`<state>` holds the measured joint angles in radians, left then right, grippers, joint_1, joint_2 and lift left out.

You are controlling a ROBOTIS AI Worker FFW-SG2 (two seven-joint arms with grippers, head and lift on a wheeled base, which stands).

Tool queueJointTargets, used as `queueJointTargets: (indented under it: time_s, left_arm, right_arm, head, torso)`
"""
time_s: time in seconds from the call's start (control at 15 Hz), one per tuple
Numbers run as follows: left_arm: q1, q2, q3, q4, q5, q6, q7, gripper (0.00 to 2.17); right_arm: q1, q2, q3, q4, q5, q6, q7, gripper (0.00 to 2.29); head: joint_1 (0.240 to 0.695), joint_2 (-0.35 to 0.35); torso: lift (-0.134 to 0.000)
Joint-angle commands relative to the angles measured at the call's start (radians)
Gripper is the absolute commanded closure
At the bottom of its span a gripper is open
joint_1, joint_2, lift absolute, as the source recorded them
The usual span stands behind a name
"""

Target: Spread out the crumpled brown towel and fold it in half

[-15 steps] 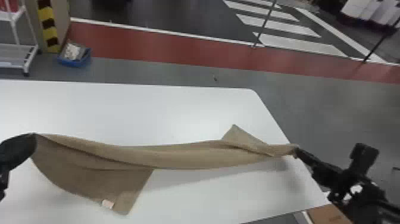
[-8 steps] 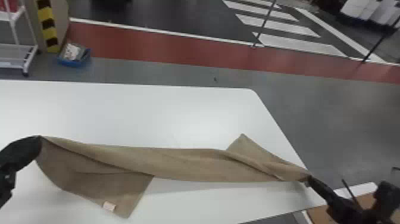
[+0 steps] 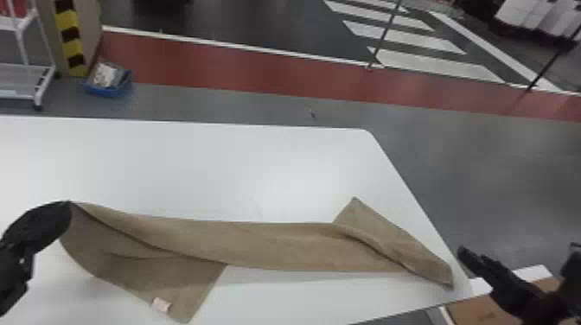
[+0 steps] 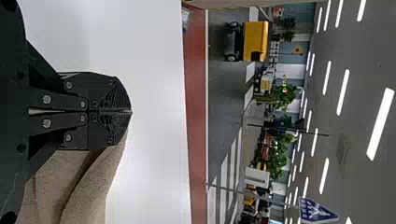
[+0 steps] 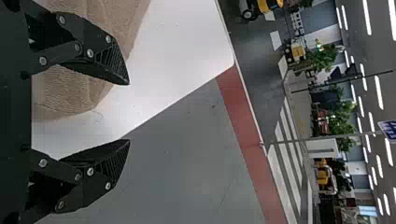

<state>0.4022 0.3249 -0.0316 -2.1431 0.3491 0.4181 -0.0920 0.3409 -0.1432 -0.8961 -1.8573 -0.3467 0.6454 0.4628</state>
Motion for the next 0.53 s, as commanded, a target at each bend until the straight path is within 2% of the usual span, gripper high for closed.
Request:
queueJointTargets:
  time_s: [0.0,0.13,0.33,0.47]
  left_arm:
    - [0.015,0.0,0.006,-0.014,-0.002,0.002,0.0,2.06]
    - [0.014,-0.001,-0.001,-0.015,-0.002,0.002,0.0,2.06]
    - [0.01,-0.001,-0.016,-0.014,-0.015,-0.001,0.0,2.06]
    - [0.012,-0.001,-0.014,-0.014,-0.015,0.002,0.0,2.06]
  right_arm:
    - [-0.016,-0.009,-0.017,-0.039,-0.038,0.014,-0.021,0.09]
    - [-0.022,-0.032,0.023,-0.088,-0.067,0.106,-0.006,0.25]
    - [-0.03,-0.033,0.144,-0.152,-0.064,0.188,0.023,0.45]
    - [-0.042,-0.035,0.244,-0.158,-0.044,0.222,0.025,0.47]
  head:
    - [0.695,-0.35]
    - [0.695,-0.35]
    - [0.695,-0.35]
    - [0.695,-0.35]
  torso:
    - [-0.12]
    - [-0.12]
    - [-0.12]
    - [-0.12]
